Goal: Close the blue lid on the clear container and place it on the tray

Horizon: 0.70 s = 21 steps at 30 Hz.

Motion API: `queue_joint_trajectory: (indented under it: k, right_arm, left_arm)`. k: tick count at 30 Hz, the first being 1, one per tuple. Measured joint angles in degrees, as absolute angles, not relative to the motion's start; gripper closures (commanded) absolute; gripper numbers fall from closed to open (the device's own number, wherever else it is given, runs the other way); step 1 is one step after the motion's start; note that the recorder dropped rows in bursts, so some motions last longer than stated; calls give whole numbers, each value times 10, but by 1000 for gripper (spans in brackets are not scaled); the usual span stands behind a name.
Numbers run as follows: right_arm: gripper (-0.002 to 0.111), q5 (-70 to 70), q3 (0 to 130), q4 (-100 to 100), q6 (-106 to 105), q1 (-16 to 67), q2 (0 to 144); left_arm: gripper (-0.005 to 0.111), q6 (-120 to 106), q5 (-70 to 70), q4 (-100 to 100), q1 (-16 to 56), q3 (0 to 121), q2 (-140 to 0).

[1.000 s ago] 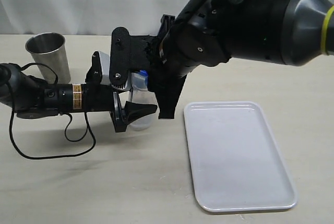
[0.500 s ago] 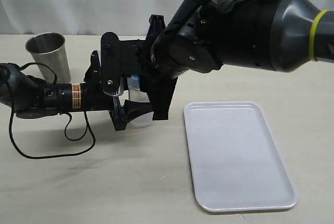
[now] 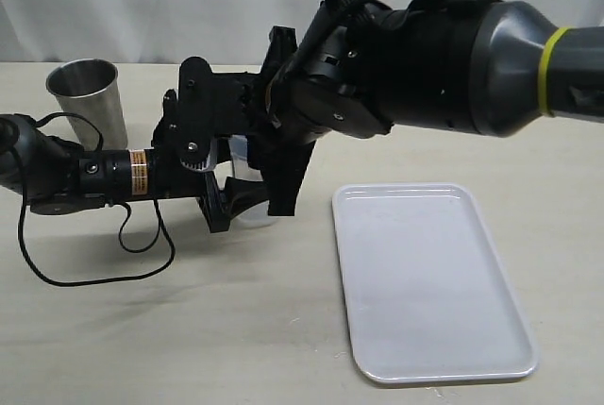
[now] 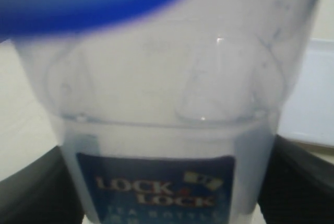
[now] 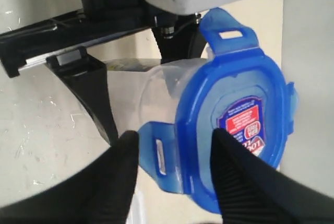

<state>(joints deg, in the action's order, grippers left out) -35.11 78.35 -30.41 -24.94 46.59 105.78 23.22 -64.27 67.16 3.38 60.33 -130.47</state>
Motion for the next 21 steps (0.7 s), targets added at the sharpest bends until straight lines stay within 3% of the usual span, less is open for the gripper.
queue_joint_trajectory:
  k: [2,21]
  right_arm:
    - [50,-350,782,-290,-237,466,1052]
    - [51,-345,772,-179,-159,461,939]
  left_arm:
    - [107,231,-643,672,34,603,-1305]
    - [107,215,-681,712,42,603,-1305]
